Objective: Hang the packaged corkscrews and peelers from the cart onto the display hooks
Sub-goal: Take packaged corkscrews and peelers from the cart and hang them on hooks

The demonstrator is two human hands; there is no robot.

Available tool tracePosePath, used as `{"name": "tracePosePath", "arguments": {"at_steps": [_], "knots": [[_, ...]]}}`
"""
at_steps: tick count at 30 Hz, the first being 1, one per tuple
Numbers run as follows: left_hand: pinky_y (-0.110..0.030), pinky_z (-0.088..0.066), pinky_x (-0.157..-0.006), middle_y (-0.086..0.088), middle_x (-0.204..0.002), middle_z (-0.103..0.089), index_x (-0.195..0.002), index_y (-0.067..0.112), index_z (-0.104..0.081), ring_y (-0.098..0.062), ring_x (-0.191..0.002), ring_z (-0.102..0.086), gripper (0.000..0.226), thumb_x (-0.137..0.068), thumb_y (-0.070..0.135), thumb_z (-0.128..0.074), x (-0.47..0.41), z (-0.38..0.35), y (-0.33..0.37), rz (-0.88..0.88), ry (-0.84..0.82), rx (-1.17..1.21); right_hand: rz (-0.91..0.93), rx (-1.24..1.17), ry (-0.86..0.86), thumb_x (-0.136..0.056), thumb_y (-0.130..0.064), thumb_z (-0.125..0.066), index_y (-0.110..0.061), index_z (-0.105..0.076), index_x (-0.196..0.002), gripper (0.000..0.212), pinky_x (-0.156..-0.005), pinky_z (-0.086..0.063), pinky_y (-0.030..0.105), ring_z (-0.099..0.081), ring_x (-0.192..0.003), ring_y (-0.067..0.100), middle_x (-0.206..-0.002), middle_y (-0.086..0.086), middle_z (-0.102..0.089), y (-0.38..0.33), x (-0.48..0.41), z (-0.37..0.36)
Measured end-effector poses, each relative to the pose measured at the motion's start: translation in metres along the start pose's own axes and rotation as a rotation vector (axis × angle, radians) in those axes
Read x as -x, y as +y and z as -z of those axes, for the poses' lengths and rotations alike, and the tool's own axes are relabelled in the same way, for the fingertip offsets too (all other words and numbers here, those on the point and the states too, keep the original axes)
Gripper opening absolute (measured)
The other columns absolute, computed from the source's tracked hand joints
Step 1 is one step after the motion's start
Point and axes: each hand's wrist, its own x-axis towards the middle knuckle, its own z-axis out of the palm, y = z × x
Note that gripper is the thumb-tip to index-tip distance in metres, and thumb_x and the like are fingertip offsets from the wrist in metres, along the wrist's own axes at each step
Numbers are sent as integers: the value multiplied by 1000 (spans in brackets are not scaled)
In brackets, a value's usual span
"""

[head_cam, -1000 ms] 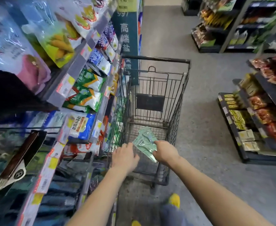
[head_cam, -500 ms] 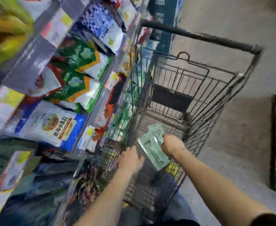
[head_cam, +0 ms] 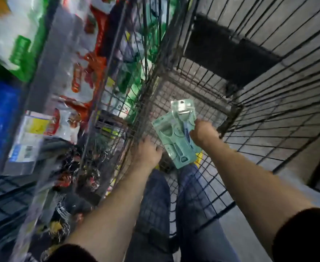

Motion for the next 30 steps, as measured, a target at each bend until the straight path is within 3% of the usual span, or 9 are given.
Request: {"name": "tracePosePath", "arguments": {"at_steps": [3, 6, 10, 12, 16, 20, 22, 25, 30], "knots": [[-46, -56, -99, -15, -127, -70, -130, 11, -60, -40, -118, -67, 53, -93, 49, -62, -42, -25, 1, 47, -2, 21, -28, -34, 17, -99, -38, -64, -8, -52, -137, 50, -101, -53, 48, -62, -124, 41, -135, 20, -62, 2, -35, -24], [-32, -50, -98, -9, -135, -65, -142, 9, -53, -31, -129, -64, 58, -96, 40, -71, -63, -43, 14, 133, -103, 294, -95, -216, 67, -99, -40, -65, -6, -46, -142, 58, -102, -49, 45, -59, -128, 42, -139, 22, -60, 1, -59, -35], [-36, -39, -117, -15, -169, -36, -167, 4, -9, -34, -152, -42, 108, -93, 51, -74, -86, -68, 26, 225, -138, 438, -176, -257, 133, -89, -58, -70, -8, -52, -139, 73, -107, -49, 47, -55, -130, 40, -138, 19, -61, 1, -83, -49], [-39, -46, -110, -15, -162, -46, -162, 8, -23, -37, -144, -50, 101, -89, 49, -79, -92, -75, 27, 283, -82, 492, -195, -294, 174, -81, -60, -77, -12, -57, -135, 75, -105, -52, 48, -59, -126, 37, -134, 16, -64, 4, -90, -53], [-42, -60, -93, -5, -126, -73, -124, 20, -58, -32, -114, -68, 90, -52, 63, -91, -105, -90, 17, 309, 64, 575, -202, -599, 166, -79, -30, -90, -14, -61, -132, 63, -105, -55, 40, -67, -119, 27, -129, 7, -70, 9, -90, -51], [-23, -48, -71, 1, -107, -62, -120, 17, -43, -20, -90, -63, 61, -81, 22, -90, -93, -80, 28, 290, 52, 849, -210, -820, 160, -77, -15, -91, -14, -55, -132, 65, -87, -62, 33, -70, -104, 20, -118, 0, -69, 19, -85, -46], [-20, -49, -79, 5, -106, -60, -130, 12, -46, -18, -95, -64, 56, -89, 13, -83, -89, -77, 29, 226, 63, 926, -193, -905, 147, -78, -5, -89, -14, -54, -134, 66, -70, -61, 25, -73, -100, 21, -120, 2, -70, 21, -78, -38], [-27, -47, -92, 7, -109, -64, -135, 13, -55, -23, -114, -67, 46, -95, 16, -78, -74, -55, 25, 153, 52, 959, -133, -962, 118, -82, 2, -83, -16, -53, -140, 67, -77, -61, 25, -70, -100, 17, -122, -2, -68, 17, -55, -24], [-32, -52, -93, 11, -99, -70, -121, 19, -68, -18, -105, -69, 36, -91, 33, -83, -29, 0, -1, -37, 16, 910, -84, -1036, 137, -84, -3, -84, -12, -59, -127, 51, -60, -62, 22, -73, -95, 16, -114, 1, -73, -3, 2, 6]]}}
